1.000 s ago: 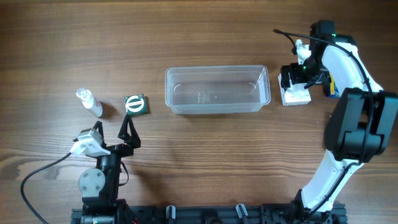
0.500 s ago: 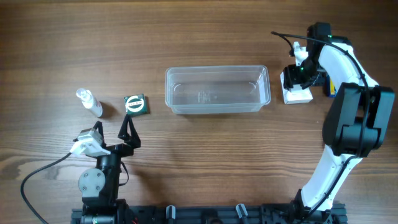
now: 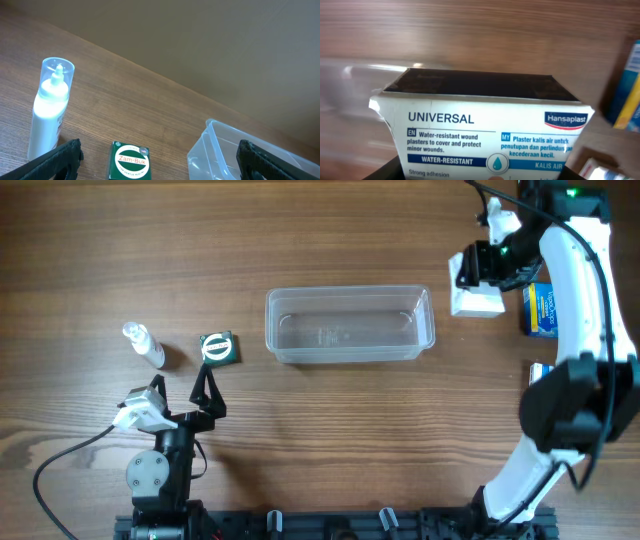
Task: Pack container
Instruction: 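Carry the plaster pack left and lower it into the clear container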
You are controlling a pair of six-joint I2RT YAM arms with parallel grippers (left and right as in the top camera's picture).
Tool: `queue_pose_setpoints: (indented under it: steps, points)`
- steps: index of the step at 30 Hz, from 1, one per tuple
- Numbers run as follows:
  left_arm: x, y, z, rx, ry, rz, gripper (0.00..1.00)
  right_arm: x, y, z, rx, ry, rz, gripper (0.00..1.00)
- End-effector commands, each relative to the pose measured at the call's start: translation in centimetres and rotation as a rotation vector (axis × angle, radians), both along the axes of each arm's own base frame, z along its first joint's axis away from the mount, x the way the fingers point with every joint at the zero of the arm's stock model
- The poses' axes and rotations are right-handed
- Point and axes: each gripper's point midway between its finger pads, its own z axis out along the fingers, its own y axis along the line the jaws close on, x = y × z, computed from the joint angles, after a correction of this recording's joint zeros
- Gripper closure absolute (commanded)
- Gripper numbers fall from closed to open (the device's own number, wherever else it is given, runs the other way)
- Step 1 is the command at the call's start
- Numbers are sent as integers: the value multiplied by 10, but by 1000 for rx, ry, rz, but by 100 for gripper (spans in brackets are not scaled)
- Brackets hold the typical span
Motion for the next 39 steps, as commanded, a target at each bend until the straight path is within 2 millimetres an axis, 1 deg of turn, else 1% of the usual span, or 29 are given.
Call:
queue_pose_setpoints:
  steps: [1,2,3,4,5,8,10,15,16,19,21,27,29,31,39]
  points:
    - [0,-1,-1,-5,2,-6,0,-17,66,49,102,-79,26,38]
    - [0,-1,-1,-5,2,-6,0,-22,83,54,111,-82,38,38]
    - [0,-1,-1,-5,2,-6,0,-29,105,55,113,-70,48,37]
    - [0,-1,-1,-5,2,-6,0,-34,119,50,90,-50,32,37]
    - [0,-1,-1,-5,2,-6,0,-38,126,43,47,-37,23,37]
    - [0,-1,-1,-5,2,-6,0,-46,135,19,-83,-15,-39,34]
    - [0,-1,-2,-5,3,-6,0,-43,147,2,-83,-15,-49,34]
    - [0,-1,-1,-5,2,-6,0,-29,149,-31,-104,-26,-32,34]
    - [0,-1,-1,-5,2,-6,0,-29,149,-42,-116,-17,3,34]
    - [0,-1,-1,-5,2,-6,0,-35,142,-55,-151,14,41,33]
    - [0,-1,-2,-5,3,-6,0,-36,136,-60,-176,17,57,33]
    - [0,-1,-1,-5,2,-6,0,-23,135,-65,-181,-24,105,32]
    - [0,-1,-1,-5,2,-6,0,-20,136,-74,-187,-16,113,32]
    - [0,-1,-1,-5,2,-6,0,-21,136,-82,-196,8,114,32]
    - [0,-1,-1,-5,2,-6,0,-20,136,-83,-193,8,95,31]
